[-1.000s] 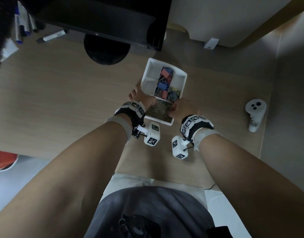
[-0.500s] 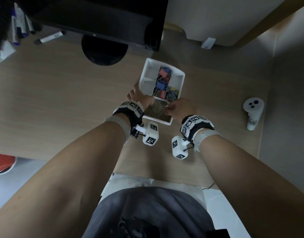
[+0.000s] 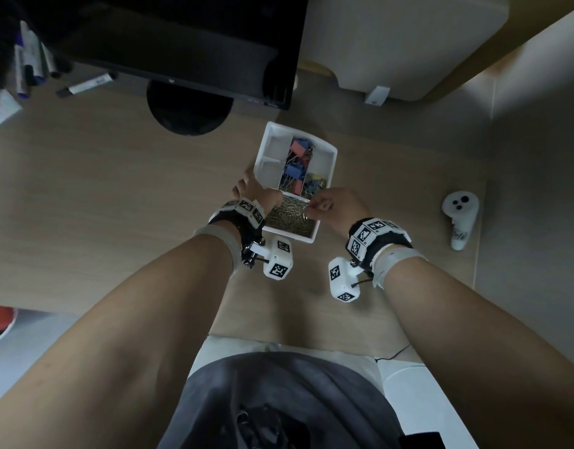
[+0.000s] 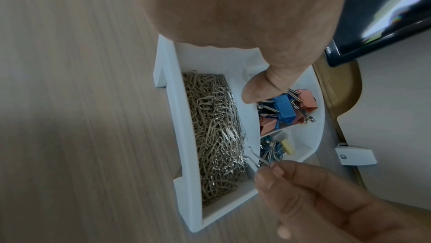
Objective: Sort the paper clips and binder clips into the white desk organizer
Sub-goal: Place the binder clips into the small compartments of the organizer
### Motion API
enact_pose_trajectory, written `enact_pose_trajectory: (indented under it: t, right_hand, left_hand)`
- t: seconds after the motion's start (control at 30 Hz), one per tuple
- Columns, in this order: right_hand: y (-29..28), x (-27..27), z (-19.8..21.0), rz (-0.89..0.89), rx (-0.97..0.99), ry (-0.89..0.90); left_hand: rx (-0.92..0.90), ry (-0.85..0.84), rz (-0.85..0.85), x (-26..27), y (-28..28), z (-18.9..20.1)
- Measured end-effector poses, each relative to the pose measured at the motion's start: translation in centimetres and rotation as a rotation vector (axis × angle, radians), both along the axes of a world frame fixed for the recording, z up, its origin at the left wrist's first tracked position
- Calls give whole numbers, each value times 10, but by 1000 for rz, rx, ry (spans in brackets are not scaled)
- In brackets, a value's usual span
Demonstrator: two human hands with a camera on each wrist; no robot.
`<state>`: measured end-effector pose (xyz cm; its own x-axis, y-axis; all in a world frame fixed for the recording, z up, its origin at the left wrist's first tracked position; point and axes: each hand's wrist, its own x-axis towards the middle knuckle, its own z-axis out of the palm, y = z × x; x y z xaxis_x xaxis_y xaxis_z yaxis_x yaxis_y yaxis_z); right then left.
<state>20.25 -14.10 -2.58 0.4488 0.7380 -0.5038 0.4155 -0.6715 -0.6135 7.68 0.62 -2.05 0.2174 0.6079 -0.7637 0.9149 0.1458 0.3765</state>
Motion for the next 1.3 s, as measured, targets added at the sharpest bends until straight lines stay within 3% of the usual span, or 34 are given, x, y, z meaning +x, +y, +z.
enact_pose_trajectory:
  t: [0.07, 0.2, 0.4, 0.57, 1.1, 1.2, 1.3]
  right_hand:
    - [0, -3, -2, -23, 29, 6]
    - [2, -9, 1, -178, 118, 212]
    - [7, -14, 4, -172, 47, 335]
    - [8, -11, 0, -90, 113, 218]
    - [10, -8, -4, -222, 190, 264]
    - [8, -5, -10, -272, 203, 186]
    - [8, 0, -8, -339, 171, -31]
  left_hand:
    - [3, 7, -1, 0, 0, -1]
    - [-1, 18, -4, 0, 1, -3]
    - [4, 22, -9, 0, 1, -6]
    - [32, 25, -5, 1, 1, -11]
    - [56, 34, -29, 1, 4, -25]
    - [61, 34, -28, 0, 5, -28]
    - [57, 18, -29, 0, 5, -30]
